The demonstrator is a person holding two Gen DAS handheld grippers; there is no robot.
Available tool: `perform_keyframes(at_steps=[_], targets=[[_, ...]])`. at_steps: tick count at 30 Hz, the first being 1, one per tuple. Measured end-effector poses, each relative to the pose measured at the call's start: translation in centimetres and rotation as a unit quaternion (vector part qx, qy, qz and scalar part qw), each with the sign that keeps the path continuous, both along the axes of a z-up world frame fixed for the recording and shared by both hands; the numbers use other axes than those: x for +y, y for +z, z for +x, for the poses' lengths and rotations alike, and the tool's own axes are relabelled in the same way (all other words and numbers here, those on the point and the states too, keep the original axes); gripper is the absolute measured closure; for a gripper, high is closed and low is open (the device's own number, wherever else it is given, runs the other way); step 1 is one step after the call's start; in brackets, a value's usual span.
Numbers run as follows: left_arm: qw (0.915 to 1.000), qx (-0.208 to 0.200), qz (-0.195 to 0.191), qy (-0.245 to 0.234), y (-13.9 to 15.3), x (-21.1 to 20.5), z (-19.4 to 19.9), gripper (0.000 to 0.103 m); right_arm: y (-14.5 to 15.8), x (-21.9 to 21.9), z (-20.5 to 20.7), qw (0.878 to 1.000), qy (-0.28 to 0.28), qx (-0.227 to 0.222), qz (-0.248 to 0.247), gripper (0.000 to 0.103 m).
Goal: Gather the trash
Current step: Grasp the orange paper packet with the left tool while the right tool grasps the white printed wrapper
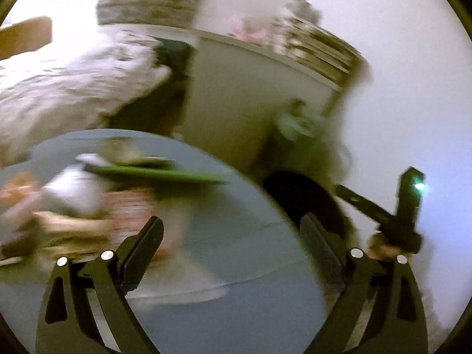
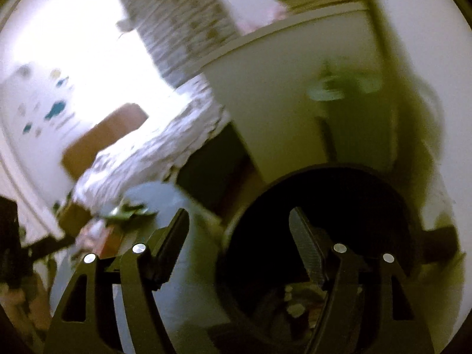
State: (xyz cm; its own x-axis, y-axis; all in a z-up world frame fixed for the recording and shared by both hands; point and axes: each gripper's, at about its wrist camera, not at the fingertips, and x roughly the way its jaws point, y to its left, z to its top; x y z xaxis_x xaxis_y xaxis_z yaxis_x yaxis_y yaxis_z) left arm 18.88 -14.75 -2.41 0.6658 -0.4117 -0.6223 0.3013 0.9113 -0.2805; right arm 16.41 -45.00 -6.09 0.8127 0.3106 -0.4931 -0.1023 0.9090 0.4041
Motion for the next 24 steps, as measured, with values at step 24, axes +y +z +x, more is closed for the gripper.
perform_keyframes(at_steps=[24], targets=[[0.9826, 0.089, 0.051, 0.155, -5.9, 21.4, 9.6, 0.022, 2.7, 29.8, 19.1, 0.944, 0.262, 0.095, -0.174, 0.036]])
